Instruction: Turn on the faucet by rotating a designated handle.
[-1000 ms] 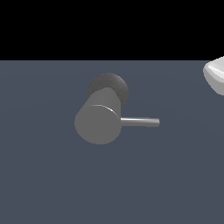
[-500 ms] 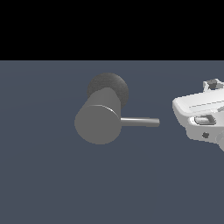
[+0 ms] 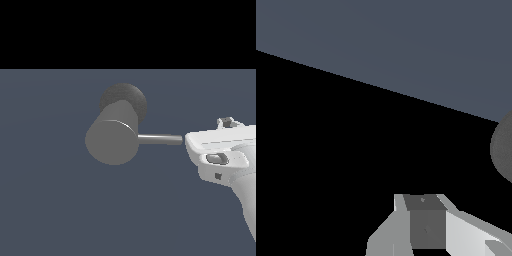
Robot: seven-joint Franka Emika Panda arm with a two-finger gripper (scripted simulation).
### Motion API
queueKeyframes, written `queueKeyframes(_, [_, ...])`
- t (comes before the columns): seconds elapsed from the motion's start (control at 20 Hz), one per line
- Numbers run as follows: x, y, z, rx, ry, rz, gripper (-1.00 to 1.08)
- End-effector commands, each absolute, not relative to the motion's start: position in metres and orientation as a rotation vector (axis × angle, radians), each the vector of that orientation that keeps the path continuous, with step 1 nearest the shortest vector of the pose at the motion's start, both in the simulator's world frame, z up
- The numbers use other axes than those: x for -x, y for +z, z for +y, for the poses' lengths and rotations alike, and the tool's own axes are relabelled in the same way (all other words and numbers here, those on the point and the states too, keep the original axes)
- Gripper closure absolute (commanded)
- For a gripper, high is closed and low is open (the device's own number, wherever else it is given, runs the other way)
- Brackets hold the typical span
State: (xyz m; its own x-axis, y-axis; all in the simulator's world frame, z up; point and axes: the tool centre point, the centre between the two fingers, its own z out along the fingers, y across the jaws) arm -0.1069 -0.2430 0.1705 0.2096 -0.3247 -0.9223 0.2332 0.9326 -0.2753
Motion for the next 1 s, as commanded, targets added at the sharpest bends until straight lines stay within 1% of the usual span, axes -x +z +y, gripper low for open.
queueKeyframes(0.0, [0.111, 0.151, -0.242, 0.067, -0.382, 1.35, 1.08])
queueKeyframes(0.35, [0.12, 0.12, -0.239, 0.044, -0.369, 1.426, 1.08])
queueKeyframes(0.65, [0.12, 0.118, -0.24, 0.043, -0.371, 1.43, 1.08])
queueKeyframes(0.95, [0.115, 0.118, -0.216, 0.04, -0.305, 1.436, 1.08])
